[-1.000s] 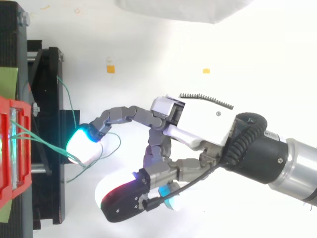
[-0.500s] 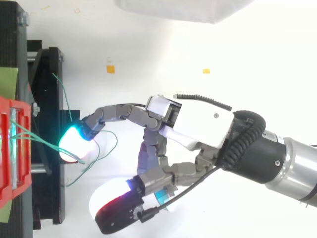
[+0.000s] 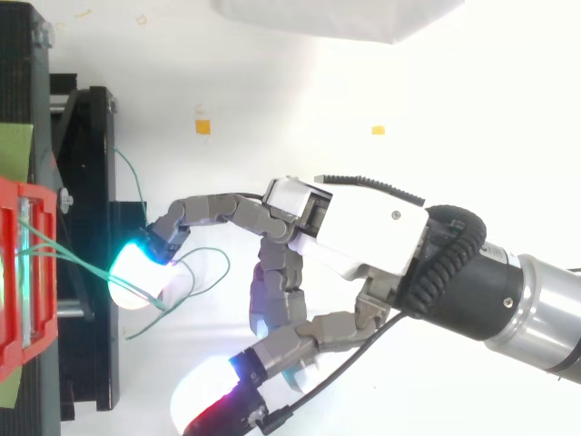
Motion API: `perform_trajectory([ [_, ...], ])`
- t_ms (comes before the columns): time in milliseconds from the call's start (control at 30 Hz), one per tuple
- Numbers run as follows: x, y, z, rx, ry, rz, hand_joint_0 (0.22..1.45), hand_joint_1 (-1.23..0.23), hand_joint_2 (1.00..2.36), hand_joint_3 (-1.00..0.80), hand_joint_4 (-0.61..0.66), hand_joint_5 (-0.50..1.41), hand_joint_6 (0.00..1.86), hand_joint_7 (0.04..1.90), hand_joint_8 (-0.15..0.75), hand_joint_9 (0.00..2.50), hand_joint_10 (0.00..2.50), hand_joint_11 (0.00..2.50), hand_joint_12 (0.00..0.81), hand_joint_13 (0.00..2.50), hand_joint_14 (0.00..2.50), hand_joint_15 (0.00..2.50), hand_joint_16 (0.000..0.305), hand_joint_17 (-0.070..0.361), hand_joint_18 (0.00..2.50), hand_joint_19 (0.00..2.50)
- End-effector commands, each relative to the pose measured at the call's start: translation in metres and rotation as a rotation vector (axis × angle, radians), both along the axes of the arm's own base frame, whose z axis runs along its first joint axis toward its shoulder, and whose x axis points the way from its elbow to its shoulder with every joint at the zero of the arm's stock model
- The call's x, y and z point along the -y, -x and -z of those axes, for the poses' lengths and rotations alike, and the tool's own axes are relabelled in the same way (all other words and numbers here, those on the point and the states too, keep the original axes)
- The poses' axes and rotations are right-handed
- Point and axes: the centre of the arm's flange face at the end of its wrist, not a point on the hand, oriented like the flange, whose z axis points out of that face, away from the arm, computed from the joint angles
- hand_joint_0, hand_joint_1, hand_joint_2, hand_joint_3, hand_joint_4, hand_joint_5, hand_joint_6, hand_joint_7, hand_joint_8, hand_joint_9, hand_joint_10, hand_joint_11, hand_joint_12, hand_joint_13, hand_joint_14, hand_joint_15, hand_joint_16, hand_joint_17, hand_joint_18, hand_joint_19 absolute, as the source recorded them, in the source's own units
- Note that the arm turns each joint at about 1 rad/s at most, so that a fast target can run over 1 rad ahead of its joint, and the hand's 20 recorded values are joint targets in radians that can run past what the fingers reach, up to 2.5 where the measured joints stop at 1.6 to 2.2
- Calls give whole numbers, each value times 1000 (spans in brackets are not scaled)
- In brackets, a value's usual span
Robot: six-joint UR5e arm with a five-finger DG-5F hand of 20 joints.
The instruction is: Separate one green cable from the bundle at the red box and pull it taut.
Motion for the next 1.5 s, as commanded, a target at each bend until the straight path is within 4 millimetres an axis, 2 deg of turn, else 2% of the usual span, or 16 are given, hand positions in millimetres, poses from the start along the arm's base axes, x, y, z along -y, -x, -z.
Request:
perform_trajectory([
  [0,0,0,0,-1,-1,-1,369,-1075,1000,-500,329,-49,504,937,397,2006,16,484,561,2123,20,583,86,193,2500,332],
  [467,0,0,0,-2,-2,-4,406,-1085,1000,-500,276,36,504,1092,378,2006,17,453,559,2124,18,581,83,188,2500,347],
  [767,0,0,1,-3,-3,-3,396,-1056,1000,-500,294,35,504,1079,388,2017,18,444,562,2129,20,587,84,190,2500,334],
  [900,-1,0,1,-6,-4,-10,394,-1045,1000,-500,314,27,504,1034,398,2013,17,449,565,2125,21,587,86,193,2500,331],
  [1100,-4,1,1,-13,4,-12,389,-1024,1000,-500,349,-23,503,823,410,1913,12,353,574,2109,17,560,88,198,2500,316],
  [1467,-9,-1,-1,13,9,-13,369,-993,1000,-500,323,-35,503,799,404,1769,12,277,592,2062,18,534,91,204,2500,301],
])
